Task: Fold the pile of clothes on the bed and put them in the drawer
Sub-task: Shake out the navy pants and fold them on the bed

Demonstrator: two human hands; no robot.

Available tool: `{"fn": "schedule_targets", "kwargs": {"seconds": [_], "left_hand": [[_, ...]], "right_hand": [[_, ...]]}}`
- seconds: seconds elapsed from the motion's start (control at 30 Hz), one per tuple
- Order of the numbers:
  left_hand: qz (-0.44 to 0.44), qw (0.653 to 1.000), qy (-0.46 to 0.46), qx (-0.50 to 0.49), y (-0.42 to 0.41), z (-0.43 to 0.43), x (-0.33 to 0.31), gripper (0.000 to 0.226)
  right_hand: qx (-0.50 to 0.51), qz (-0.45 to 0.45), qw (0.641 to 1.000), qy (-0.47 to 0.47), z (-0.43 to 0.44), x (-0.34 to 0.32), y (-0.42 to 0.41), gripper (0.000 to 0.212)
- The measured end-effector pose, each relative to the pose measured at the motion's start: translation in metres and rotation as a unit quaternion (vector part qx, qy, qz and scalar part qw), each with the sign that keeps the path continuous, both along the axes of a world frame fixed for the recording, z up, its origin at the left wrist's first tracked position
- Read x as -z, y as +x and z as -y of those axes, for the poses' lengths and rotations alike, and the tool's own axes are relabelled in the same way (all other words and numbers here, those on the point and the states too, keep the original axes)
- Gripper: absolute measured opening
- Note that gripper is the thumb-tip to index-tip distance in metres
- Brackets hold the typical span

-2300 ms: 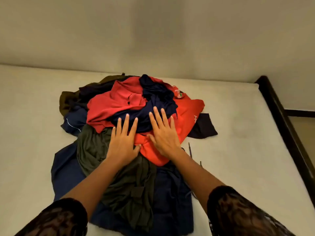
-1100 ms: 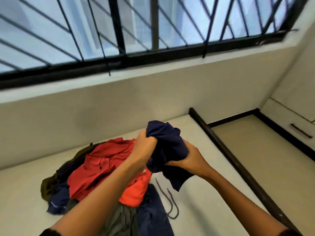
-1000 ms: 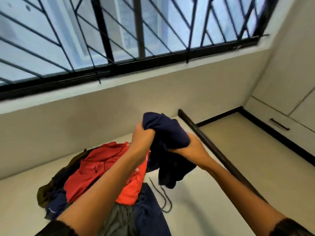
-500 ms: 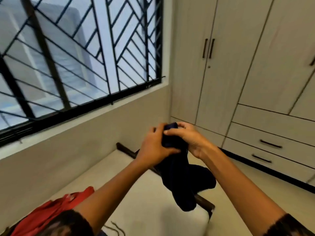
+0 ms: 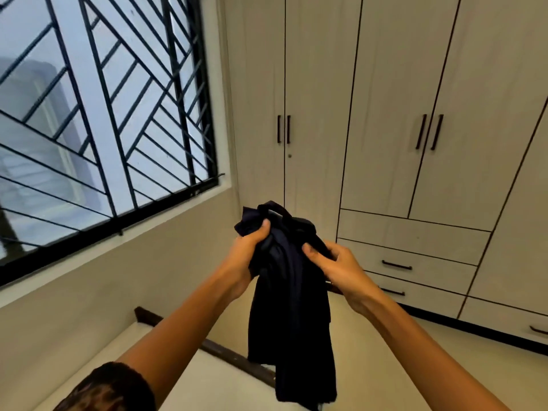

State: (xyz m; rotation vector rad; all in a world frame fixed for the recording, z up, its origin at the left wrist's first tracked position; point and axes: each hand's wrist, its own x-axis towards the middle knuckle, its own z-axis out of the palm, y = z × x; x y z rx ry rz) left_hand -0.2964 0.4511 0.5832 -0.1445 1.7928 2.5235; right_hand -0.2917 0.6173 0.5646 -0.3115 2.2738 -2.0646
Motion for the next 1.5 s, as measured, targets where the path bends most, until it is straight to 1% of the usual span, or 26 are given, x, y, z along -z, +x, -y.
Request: {"fn": "schedule_targets", "kwargs": {"seconds": [0.07, 0.2, 0.33, 0.43, 0.47, 0.5, 0.57, 0.6, 0.67, 0.7, 0.73, 0.77, 0.83, 0.87, 0.93, 0.97, 1.07, 1.13, 1.17, 1.23, 1.27, 1.33, 1.37, 1.43, 1.47, 1.5], "left_hand": [[0.01, 0.999, 0.025, 0.017, -0.005, -0.007, -0.005, 0.026], [-0.003, 0.999, 0.045, 0.0, -0.015, -0.014, -0.011, 0.018], [0.01, 0.999, -0.005, -0.052, -0.026, -0.02, -0.017, 0.005], [0.014, 0.995, -0.036, -0.094, -0.037, -0.019, -0.021, 0.007], [0.009, 0.993, -0.064, -0.103, -0.04, -0.02, -0.022, 0.009], [0.003, 0.987, -0.116, -0.111, -0.044, -0.023, -0.022, 0.008], [-0.026, 0.962, -0.237, -0.136, -0.05, -0.027, -0.022, 0.015], [-0.041, 0.945, -0.283, -0.157, -0.054, -0.031, -0.022, 0.019], [-0.064, 0.925, -0.331, -0.178, -0.058, -0.038, -0.026, 0.023], [-0.065, 0.926, -0.337, -0.159, -0.057, -0.042, -0.028, 0.023], [-0.053, 0.933, -0.335, -0.118, -0.056, -0.046, -0.031, 0.027], [-0.026, 0.941, -0.331, -0.066, -0.052, -0.053, -0.033, 0.036], [0.061, 0.943, -0.325, 0.038, -0.042, -0.066, -0.033, 0.056], [0.102, 0.942, -0.307, 0.092, -0.037, -0.072, -0.031, 0.063], [0.151, 0.948, -0.212, 0.184, -0.033, -0.082, -0.025, 0.074], [0.148, 0.953, -0.163, 0.206, -0.033, -0.086, -0.021, 0.075], [0.102, 0.971, -0.06, 0.208, -0.033, -0.094, -0.022, 0.061], [0.06, 0.978, -0.021, 0.198, -0.036, -0.096, -0.028, 0.059], [0.027, 0.98, -0.023, 0.196, -0.038, -0.094, -0.03, 0.056], [-0.041, 0.971, -0.097, 0.216, -0.04, -0.089, -0.038, 0.039], [-0.071, 0.959, -0.159, 0.226, -0.041, -0.084, -0.042, 0.028], [-0.127, 0.916, -0.309, 0.223, -0.044, -0.074, -0.047, 0.017], [-0.154, 0.888, -0.379, 0.208, -0.047, -0.068, -0.046, 0.017], [-0.185, 0.84, -0.484, 0.163, -0.052, -0.055, -0.045, 0.021], [-0.189, 0.825, -0.515, 0.137, -0.055, -0.049, -0.042, 0.023], [-0.184, 0.821, -0.528, 0.114, -0.058, -0.043, -0.039, 0.024]], "right_hand": [[0.005, 0.001, 1.0, -0.027, -0.011, -0.011, -0.011, 0.015], [0.02, -0.026, 0.998, -0.058, -0.025, -0.033, -0.033, 0.017], [0.08, -0.047, 0.991, -0.093, -0.034, -0.059, -0.057, 0.02], [0.091, -0.06, 0.991, -0.079, -0.042, -0.075, -0.068, 0.021], [0.087, -0.064, 0.992, -0.072, -0.044, -0.079, -0.071, 0.022], [0.083, -0.067, 0.992, -0.065, -0.046, -0.081, -0.074, 0.022], [0.075, -0.067, 0.993, -0.061, -0.046, -0.085, -0.077, 0.021], [0.071, -0.066, 0.994, -0.059, -0.046, -0.085, -0.079, 0.021], [0.064, -0.067, 0.995, -0.046, -0.045, -0.084, -0.082, 0.02], [0.06, -0.067, 0.995, -0.043, -0.044, -0.082, -0.082, 0.019], [0.058, -0.069, 0.995, -0.046, -0.042, -0.081, -0.083, 0.02], [0.061, -0.073, 0.994, -0.052, -0.041, -0.079, -0.083, 0.021], [0.07, -0.084, 0.992, -0.065, -0.038, -0.077, -0.085, 0.021], [0.077, -0.089, 0.991, -0.071, -0.036, -0.076, -0.086, 0.021], [0.091, -0.094, 0.989, -0.071, -0.03, -0.075, -0.088, 0.02], [0.1, -0.097, 0.988, -0.072, -0.026, -0.074, -0.087, 0.02], [0.136, -0.111, 0.981, -0.082, -0.018, -0.074, -0.085, 0.016], [0.148, -0.121, 0.978, -0.085, -0.021, -0.076, -0.082, 0.014], [0.146, -0.121, 0.978, -0.086, -0.024, -0.077, -0.081, 0.014], [0.143, -0.105, 0.98, -0.095, -0.031, -0.079, -0.078, 0.014], [0.144, -0.1, 0.979, -0.101, -0.035, -0.082, -0.078, 0.014], [0.167, -0.115, 0.973, -0.113, -0.048, -0.085, -0.079, 0.013], [0.189, -0.127, 0.967, -0.115, -0.057, -0.086, -0.083, 0.013], [0.243, -0.144, 0.954, -0.098, -0.081, -0.087, -0.089, 0.013], [0.269, -0.152, 0.948, -0.079, -0.093, -0.087, -0.09, 0.011], [0.292, -0.157, 0.942, -0.055, -0.106, -0.086, -0.091, 0.01]]}}
